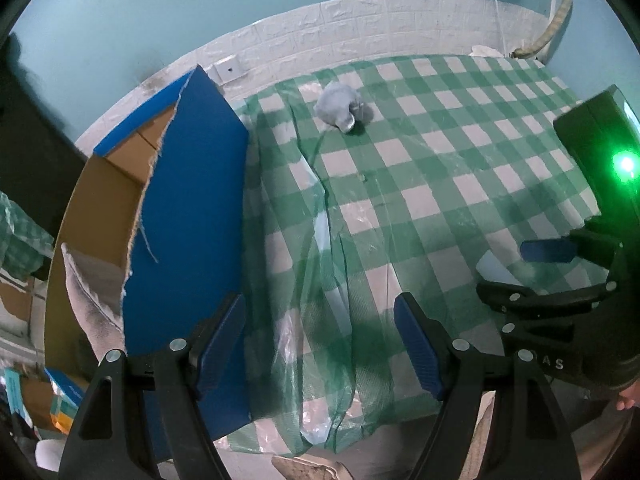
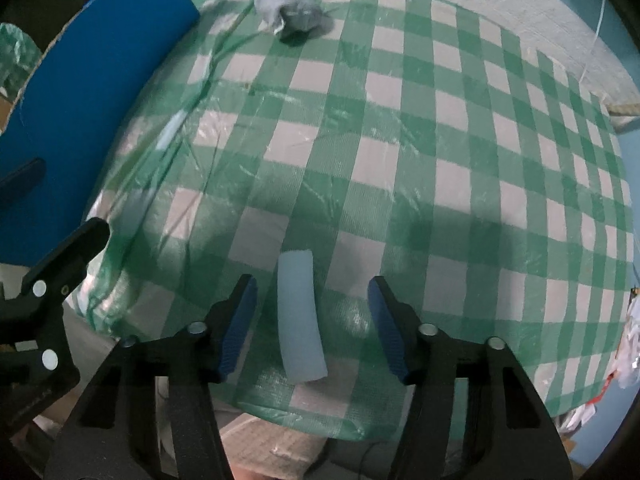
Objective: Organize soft objects
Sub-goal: 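Move both tools back over the table toward white foam strip and grey sock, then grasp white foam strip with right tool while left tool grasps grey sock, then carry grey sock and white foam strip over the cardboard box with both tools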
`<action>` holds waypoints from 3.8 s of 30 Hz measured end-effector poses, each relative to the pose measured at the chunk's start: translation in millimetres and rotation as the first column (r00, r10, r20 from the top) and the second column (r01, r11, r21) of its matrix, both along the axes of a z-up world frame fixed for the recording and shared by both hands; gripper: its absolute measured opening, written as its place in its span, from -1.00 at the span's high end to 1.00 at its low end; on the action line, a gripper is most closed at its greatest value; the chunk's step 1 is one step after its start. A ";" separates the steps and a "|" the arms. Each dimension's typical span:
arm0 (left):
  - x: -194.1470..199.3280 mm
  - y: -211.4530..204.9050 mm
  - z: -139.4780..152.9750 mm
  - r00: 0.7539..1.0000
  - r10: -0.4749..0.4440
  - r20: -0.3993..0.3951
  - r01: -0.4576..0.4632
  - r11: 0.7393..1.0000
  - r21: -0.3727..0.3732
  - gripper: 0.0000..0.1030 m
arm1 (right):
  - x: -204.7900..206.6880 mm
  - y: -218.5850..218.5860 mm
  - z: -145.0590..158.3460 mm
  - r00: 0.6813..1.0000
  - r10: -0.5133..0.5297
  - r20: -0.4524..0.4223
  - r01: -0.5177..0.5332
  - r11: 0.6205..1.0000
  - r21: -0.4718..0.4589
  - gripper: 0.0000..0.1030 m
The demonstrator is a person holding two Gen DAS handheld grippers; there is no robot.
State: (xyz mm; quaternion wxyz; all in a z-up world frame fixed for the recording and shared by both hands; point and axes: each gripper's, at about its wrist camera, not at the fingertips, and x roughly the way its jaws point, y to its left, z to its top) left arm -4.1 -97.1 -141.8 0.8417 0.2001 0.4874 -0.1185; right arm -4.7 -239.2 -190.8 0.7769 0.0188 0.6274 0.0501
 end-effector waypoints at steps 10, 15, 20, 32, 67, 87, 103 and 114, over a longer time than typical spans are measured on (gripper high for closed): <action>3.7 -3.2 -6.1 1.000 0.004 -0.004 -0.004 1.000 0.011 -0.51 | -9.3 13.9 1.0 0.998 0.057 0.018 -0.057 0.998 -0.036 0.72; 9.7 -2.1 -4.4 1.000 0.016 -0.002 -0.016 1.000 0.000 -0.51 | -7.8 14.0 3.6 0.999 0.046 0.022 -0.046 0.999 -0.008 0.75; 20.2 -1.9 -2.6 1.000 0.029 -0.010 -0.030 0.999 -0.032 -0.51 | 4.1 0.9 12.4 0.999 0.003 0.037 -0.004 1.000 0.031 0.75; 64.5 -13.9 -3.8 0.997 0.071 -0.015 -0.072 0.994 -0.079 -0.52 | 38.3 -32.4 34.1 0.990 -0.078 0.113 0.073 0.996 0.056 0.75; 204.3 -80.3 -30.5 0.996 0.083 -0.009 -0.084 0.994 -0.065 -0.74 | 136.7 -78.0 55.1 0.953 -0.209 0.221 0.200 0.978 0.062 0.75; 195.5 -89.3 -26.4 0.998 0.057 -0.025 -0.059 0.996 -0.064 0.45 | 122.1 -74.1 59.9 0.951 -0.220 0.216 0.209 0.975 0.075 0.75; 142.4 -58.1 24.1 0.998 0.040 0.054 -0.037 0.998 -0.049 0.45 | 98.8 -51.9 97.5 0.947 -0.181 0.265 0.163 0.983 0.088 0.75; 112.6 -21.1 50.7 0.994 0.070 0.083 -0.066 0.997 -0.047 0.45 | 80.0 -22.0 117.1 0.950 -0.113 0.291 0.094 0.992 0.079 0.75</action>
